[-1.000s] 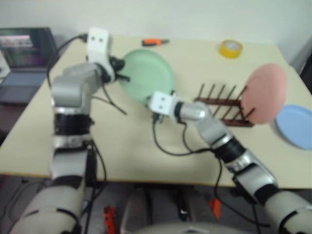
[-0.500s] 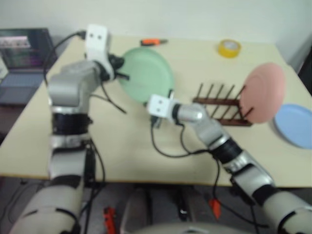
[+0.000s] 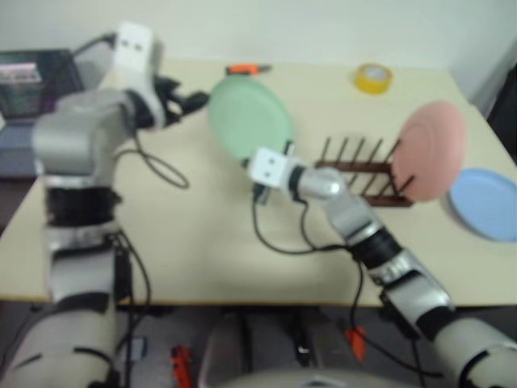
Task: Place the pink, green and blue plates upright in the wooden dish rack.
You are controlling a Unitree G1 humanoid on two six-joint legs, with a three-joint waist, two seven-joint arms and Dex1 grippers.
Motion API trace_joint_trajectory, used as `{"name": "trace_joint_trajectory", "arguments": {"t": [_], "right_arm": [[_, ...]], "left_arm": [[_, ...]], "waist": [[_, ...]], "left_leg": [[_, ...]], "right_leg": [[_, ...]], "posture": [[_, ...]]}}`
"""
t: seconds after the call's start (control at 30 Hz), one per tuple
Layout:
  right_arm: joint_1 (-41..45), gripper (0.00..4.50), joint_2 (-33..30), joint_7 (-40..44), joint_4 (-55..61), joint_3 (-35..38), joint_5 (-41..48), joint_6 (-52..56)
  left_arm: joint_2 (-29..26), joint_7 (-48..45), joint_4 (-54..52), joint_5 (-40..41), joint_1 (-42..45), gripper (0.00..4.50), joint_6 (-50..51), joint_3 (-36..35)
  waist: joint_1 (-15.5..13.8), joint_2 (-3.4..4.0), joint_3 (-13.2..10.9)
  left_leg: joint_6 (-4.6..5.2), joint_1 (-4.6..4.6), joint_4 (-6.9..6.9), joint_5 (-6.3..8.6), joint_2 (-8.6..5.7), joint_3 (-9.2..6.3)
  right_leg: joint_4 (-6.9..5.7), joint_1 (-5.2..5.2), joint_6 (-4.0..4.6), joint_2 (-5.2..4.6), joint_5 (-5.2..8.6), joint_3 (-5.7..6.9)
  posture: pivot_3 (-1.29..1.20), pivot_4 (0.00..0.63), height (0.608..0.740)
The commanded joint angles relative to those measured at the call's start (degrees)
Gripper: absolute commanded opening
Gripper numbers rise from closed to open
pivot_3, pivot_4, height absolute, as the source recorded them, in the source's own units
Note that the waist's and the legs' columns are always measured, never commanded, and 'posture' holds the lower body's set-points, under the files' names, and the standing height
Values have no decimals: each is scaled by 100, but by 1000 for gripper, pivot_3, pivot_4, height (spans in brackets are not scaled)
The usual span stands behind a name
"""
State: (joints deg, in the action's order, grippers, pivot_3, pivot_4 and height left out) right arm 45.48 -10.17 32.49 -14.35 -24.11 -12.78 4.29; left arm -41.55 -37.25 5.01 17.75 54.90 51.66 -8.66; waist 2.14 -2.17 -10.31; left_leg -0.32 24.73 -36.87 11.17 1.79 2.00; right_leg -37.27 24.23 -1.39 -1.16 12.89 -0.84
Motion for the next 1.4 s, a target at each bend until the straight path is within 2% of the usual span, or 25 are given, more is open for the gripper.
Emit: {"name": "trace_joint_trajectory", "arguments": {"t": [0.03, 0.13, 0.23, 0.27, 0.33, 0.4, 0.47, 0.6, 0.77, 0.97, 1.17, 1.4], "right_arm": [[125, 0, 102, 11, 206, 387, 351, -163], [171, 0, 245, 73, 384, 816, 882, 51], [365, 0, 360, 121, 656, 1450, 1639, 461], [448, 0, 381, 133, 750, 1666, 1897, 608], [671, 0, 510, 134, 1103, 2332, 2948, 1297], [871, 0, 385, 228, 1427, 2853, 3828, 1982], [1039, 0, 107, 176, 1578, 3245, 4287, 2449], [1195, 0, -601, -12, 1722, 3767, 4785, 3188], [948, 0, -1767, -44, 1925, 4221, 5110, 4033], [410, 0, -2559, 109, 2227, 4596, 5664, 4805], [-110, 0, -3092, 92, 2363, 5529, 6936, 5820], [-579, 0, -3050, -371, 2340, 5891, 7478, 6067]], "left_arm": [[-550, -1047, -745, 569, -348, 3593, -1024, -812], [-766, -1644, -1012, 1146, -790, 3593, -1494, -1525], [-794, -1866, -1053, 1411, -1233, 3593, -1739, -1798], [-751, -1894, -1078, 1500, -1348, 3593, -1782, -1843], [-620, -1911, -1160, 1646, -1604, 3593, -1888, -1858], [-483, -1891, -1256, 1668, -1846, 3593, -2009, -1715], [-365, -1848, -1318, 1632, -2017, 3593, -2098, -1525], [-263, -1819, -1271, 1537, -2175, 3593, -2258, -1211], [-133, -1805, -1081, 1479, -2147, 3593, -2419, -856], [-33, -1826, -892, 1433, -2068, 3593, -2549, -598], [26, -1892, -696, 1411, -1950, 3593, -2598, -408], [56, -1950, -655, 1383, -1900, 3593, -2592, -251]], "waist": [[0, 0, 0], [-26, 0, 0], [-52, 1, 0], [-62, 1, 0], [-79, 1, 0], [-83, 1, 0], [-88, -1, 1], [-84, -2, 1], [-72, 5, -3], [-32, 6, -3], [-52, 6, -3], [-45, 6, -3]], "left_leg": [[-1, 0, 2, 0, 0, 0], [-2, 0, 5, 0, 1, 0], [-2, -1, 3, 0, 0, -6], [-2, 0, 0, 0, -1, -9], [-2, -1, -7, -2, -1, -11], [0, -1, -10, -4, 0, -9], [2, -2, -10, -5, 0, -8], [2, -2, -3, -5, 0, -6], [3, -1, 15, -4, 1, 0], [4, -2, 28, -4, 2, 9], [5, -2, 24, -4, 1, 9], [5, -3, 21, -4, 2, 13]], "right_leg": [[0, 0, 3, -1, 2, 1], [2, 0, 11, -13, 6, 3], [2, -7, 14, -15, 8, 5], [1, -9, 14, -14, 8, 6], [-2, -14, 13, -15, 7, 8], [-2, -17, 15, -19, 4, 11], [1, -17, 16, -26, 2, 11], [6, -17, 20, -35, 4, 9], [10, -9, 26, -30, 9, 4], [15, -3, 25, -8, 11, 1], [15, -6, -6, -6, 22, 1], [19, -8, -13, -7, 21, -4]], "posture": [[0, 150, 740], [0, 150, 740], [0, 150, 740], [0, 150, 740], [0, 150, 740], [0, 150, 740], [0, 150, 740], [0, 150, 740], [0, 150, 740], [0, 150, 740], [0, 150, 740], [0, 150, 740]]}}
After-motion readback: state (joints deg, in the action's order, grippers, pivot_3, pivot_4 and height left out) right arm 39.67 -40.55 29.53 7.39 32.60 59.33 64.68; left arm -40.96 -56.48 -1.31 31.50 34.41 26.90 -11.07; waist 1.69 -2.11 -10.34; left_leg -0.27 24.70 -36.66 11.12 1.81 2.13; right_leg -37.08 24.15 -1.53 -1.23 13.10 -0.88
